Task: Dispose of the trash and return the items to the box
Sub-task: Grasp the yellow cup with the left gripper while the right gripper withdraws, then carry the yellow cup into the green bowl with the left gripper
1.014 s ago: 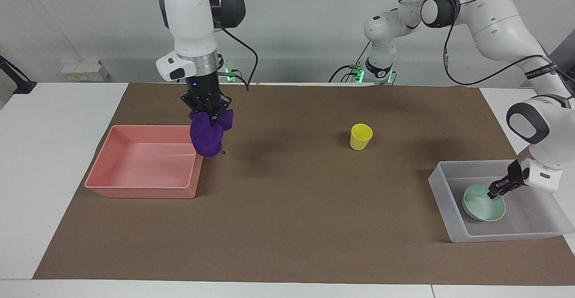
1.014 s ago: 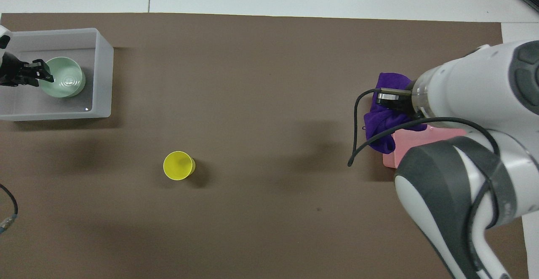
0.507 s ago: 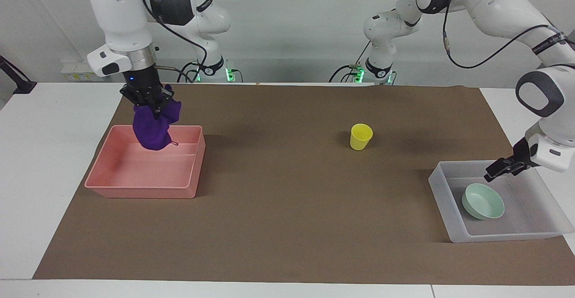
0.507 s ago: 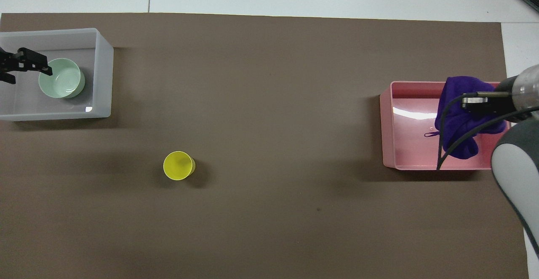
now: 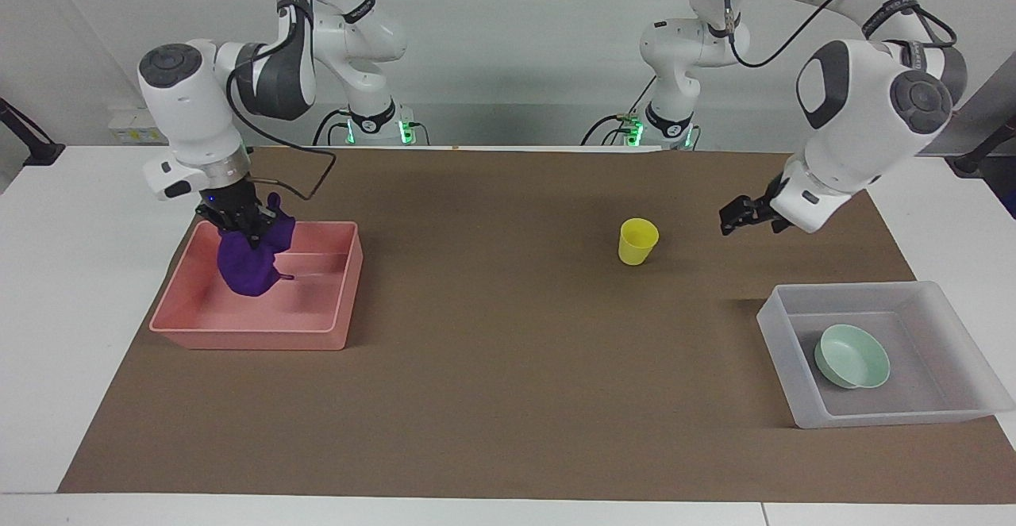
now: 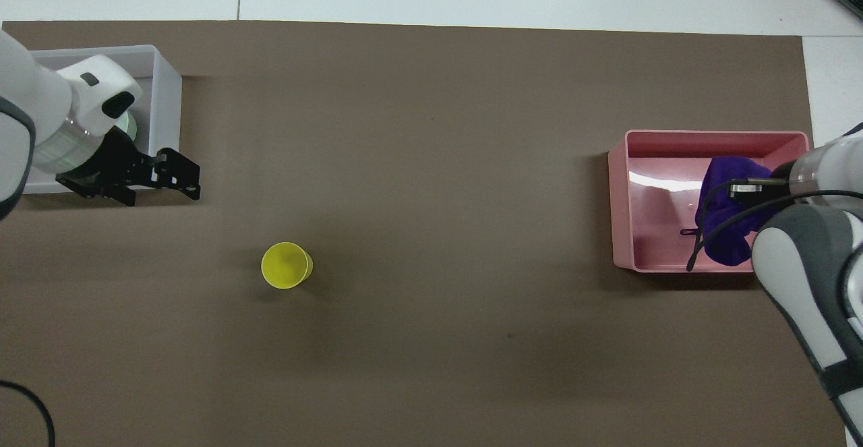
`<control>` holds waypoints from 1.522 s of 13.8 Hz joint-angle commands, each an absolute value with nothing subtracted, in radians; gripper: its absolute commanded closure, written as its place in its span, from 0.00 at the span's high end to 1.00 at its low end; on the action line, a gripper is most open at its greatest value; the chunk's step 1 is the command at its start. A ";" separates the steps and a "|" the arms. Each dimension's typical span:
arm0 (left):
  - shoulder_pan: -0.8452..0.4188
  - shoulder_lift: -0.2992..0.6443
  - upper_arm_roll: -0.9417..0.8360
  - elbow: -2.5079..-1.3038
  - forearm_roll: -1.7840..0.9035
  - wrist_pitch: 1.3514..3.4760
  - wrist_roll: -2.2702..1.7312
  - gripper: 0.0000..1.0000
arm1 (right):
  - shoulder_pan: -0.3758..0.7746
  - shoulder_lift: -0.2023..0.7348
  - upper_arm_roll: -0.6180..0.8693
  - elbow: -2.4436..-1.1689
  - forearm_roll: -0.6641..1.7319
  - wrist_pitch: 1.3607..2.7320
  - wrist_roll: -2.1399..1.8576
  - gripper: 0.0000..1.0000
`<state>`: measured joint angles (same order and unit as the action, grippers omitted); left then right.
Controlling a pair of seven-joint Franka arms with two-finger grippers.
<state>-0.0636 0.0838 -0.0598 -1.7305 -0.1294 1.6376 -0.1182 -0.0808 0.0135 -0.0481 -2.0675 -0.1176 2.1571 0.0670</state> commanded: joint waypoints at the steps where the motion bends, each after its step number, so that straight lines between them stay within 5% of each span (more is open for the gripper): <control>1: -0.141 -0.144 -0.040 -2.124 -0.183 1.892 -0.107 1.00 | -0.112 0.047 -0.034 -2.157 -0.115 2.293 0.040 0.00; 4: -0.217 -0.153 -0.041 -2.302 -0.183 2.104 -0.112 1.00 | -0.120 0.096 -0.034 -2.191 -0.115 2.396 0.046 0.05; 6: -0.233 -0.143 -0.041 -2.367 -0.183 2.192 -0.110 1.00 | -0.121 0.115 -0.034 -2.192 -0.115 2.424 0.051 0.42; 7: -0.242 -0.132 -0.041 -2.384 -0.183 2.236 -0.112 1.00 | -0.121 0.117 -0.034 -2.191 -0.115 2.425 0.051 0.79; 8: -0.255 -0.112 -0.041 -2.388 -0.183 2.273 -0.121 0.89 | -0.117 0.117 -0.034 -2.189 -0.115 2.424 0.054 1.00; 10: -0.265 -0.078 -0.041 -2.388 -0.183 2.310 -0.153 0.37 | -0.094 0.115 -0.031 -2.175 -0.115 2.418 0.073 1.00; 11: -0.267 -0.065 -0.040 -2.387 -0.183 2.316 -0.155 0.19 | -0.069 0.112 -0.028 -2.155 -0.115 2.404 0.092 1.00; 13: -0.267 -0.060 -0.040 -2.385 -0.183 2.315 -0.160 0.01 | -0.013 0.110 -0.026 -2.102 -0.117 2.349 0.153 1.00; 17: -0.247 -0.067 -0.031 -2.309 -0.183 2.202 -0.196 0.00 | 0.031 0.094 -0.021 -1.958 -0.117 2.185 0.193 1.00; 21: -0.096 -0.057 -0.029 -2.044 -0.170 1.933 -0.178 0.00 | 0.029 0.000 -0.015 -1.885 -0.083 2.010 0.184 1.00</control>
